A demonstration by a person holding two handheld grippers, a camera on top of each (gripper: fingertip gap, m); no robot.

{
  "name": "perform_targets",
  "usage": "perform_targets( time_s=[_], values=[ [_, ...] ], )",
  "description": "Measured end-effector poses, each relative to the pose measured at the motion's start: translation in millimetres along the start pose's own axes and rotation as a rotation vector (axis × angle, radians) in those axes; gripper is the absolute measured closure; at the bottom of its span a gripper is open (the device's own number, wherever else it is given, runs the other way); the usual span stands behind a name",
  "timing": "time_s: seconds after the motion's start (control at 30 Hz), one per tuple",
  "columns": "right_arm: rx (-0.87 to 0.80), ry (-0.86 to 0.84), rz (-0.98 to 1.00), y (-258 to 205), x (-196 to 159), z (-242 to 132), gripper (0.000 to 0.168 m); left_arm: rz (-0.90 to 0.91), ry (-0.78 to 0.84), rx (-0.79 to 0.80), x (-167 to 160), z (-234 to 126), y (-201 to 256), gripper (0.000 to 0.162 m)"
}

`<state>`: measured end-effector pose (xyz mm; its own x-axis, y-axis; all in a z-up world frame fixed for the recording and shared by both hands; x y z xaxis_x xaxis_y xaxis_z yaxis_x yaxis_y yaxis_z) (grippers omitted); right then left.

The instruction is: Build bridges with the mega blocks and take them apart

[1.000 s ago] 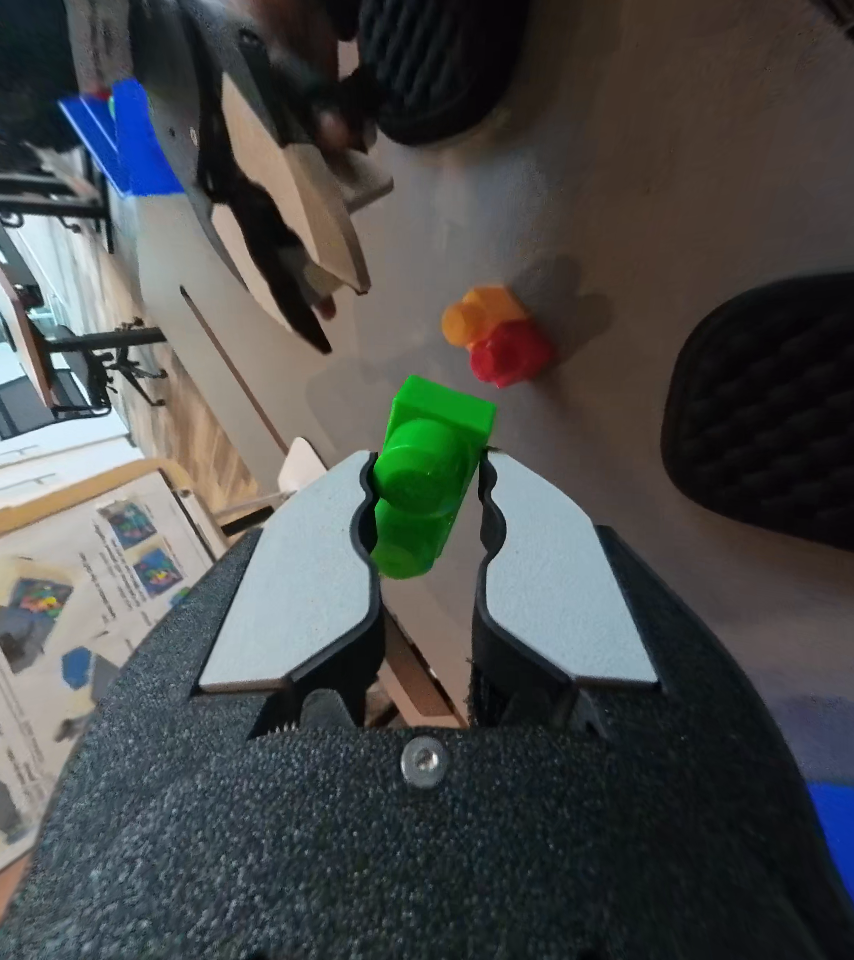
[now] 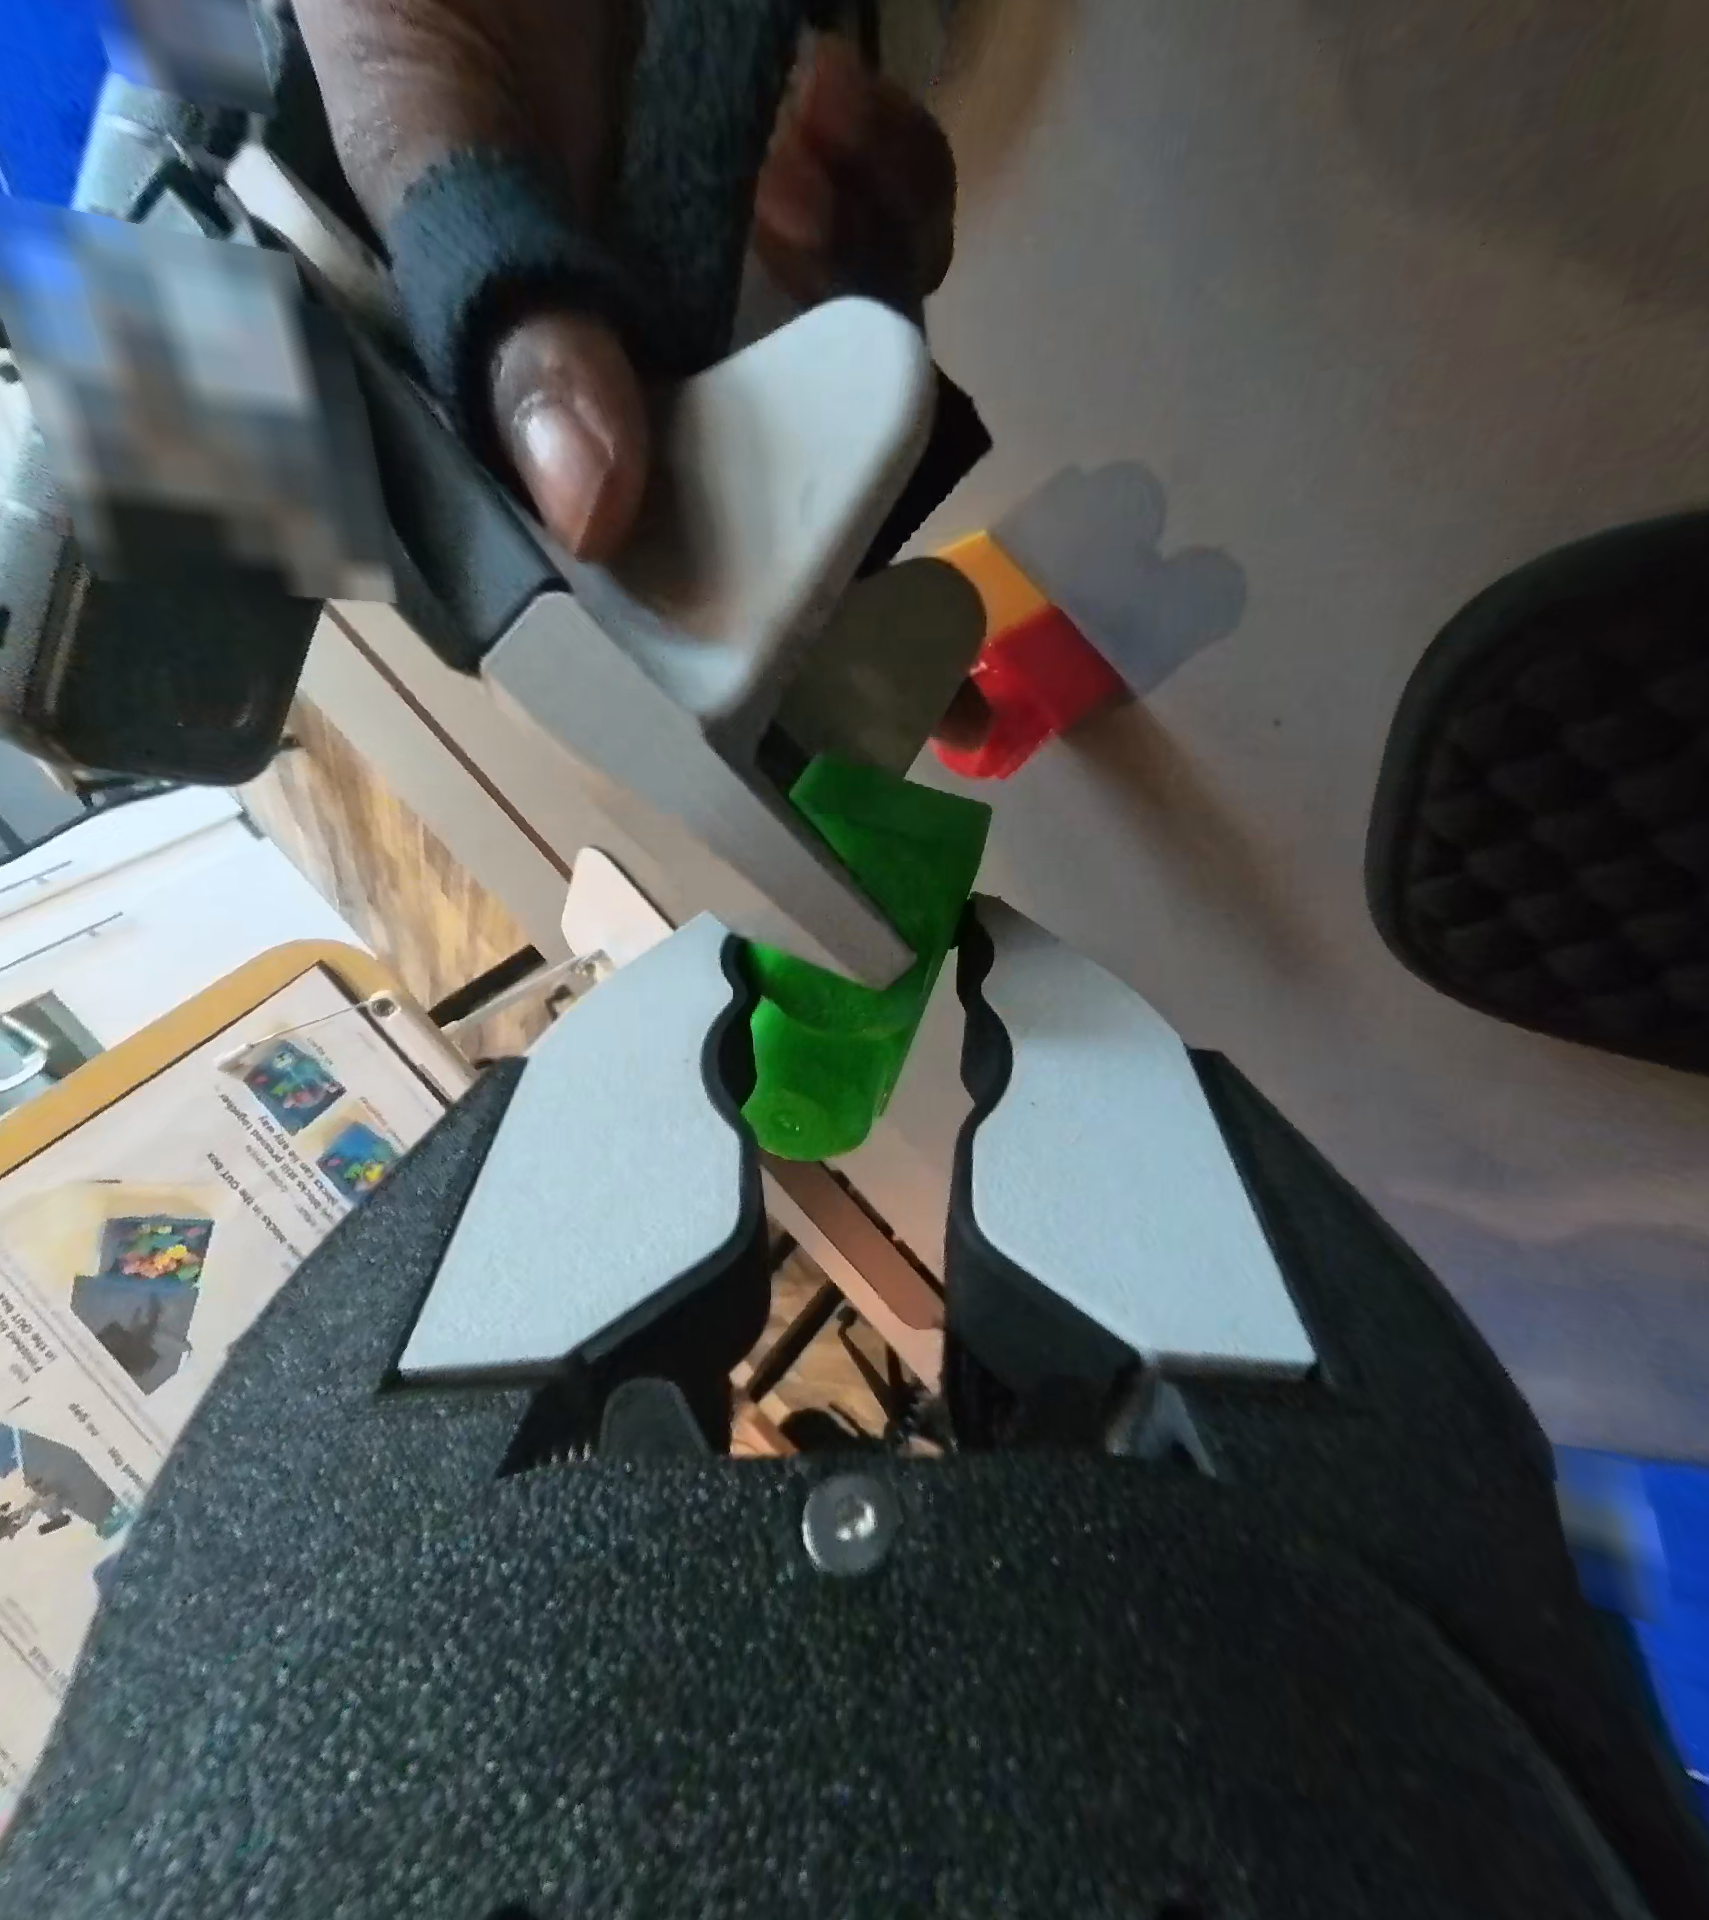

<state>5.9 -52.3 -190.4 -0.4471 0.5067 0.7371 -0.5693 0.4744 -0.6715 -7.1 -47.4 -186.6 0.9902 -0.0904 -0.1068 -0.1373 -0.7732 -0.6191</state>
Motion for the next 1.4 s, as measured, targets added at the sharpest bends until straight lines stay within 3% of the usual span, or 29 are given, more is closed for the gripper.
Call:
perform_targets(
  time_s=[0.23,0.33,0.4,0.53,0.63,0.83,1.0,1.13,1.23,1.3,1.4],
  values=[
    [-0.045,0.005,0.021,15.1,-0.9,-1.3,0.125,-0.095,-0.041,-0.026,-7.8,10.5,2.1,0.123],
    [0.064,-0.023,0.06,5.9,-1.8,-9.0,0.124,-0.238,0.013,0.024,-19.7,11.9,-1.5,0.099],
    [0.156,-0.036,0.078,-2.9,-0.6,-17.1,0.124,-0.407,0.179,0.023,-19.2,12.0,1.3,0.094],
    [0.366,-0.164,0.109,-23.1,-10.5,-30.2,0.124,-0.73,0.704,0.023,-1.0,-4.9,1.3,0.101],
    [0.47,-0.291,0.148,-33.3,-21.5,-31.5,0.124,-0.835,0.984,-0.013,15.3,-15.4,3.1,0.103],
    [0.545,-0.439,0.178,-40.9,-31.2,-30.0,0.124,-0.807,1.051,-0.036,32.7,-11.2,16.9,0.107],
    [0.552,-0.465,0.188,-39.8,-32.0,-29.0,0.124,-0.813,1.135,-0.014,32.2,-18.9,19.4,0.126],
    [0.518,-0.448,0.195,-35.0,-27.3,-29.4,0.123,-0.857,1.119,0.054,27.8,-15.1,17.7,0.126],
    [0.358,-0.361,0.115,-16.7,-12.8,-31.0,0.114,-0.954,1.081,0.156,14.5,-12.7,13.3,0.126],
    [0.199,-0.364,-0.019,-1.5,-5.8,-36.7,0.104,-1.033,1.05,0.235,4.7,-11.8,10.3,0.126],
    [-0.081,-0.405,-0.424,17.1,3.9,-43.4,0.093,-1.153,1.001,0.321,-6.8,-8.7,7.5,0.126]
  ],
)
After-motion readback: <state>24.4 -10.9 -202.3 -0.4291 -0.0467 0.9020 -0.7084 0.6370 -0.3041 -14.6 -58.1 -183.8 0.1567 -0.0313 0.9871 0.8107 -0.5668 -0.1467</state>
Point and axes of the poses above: each gripper's, where its closed fingertips meet, z out along the fingers, x out of its top, y = z × x across the jaws, the point moved 2 cm from there along -z, back along the fingers, and after that the axes turned 4 degrees about -z, right-handed, at the moved point
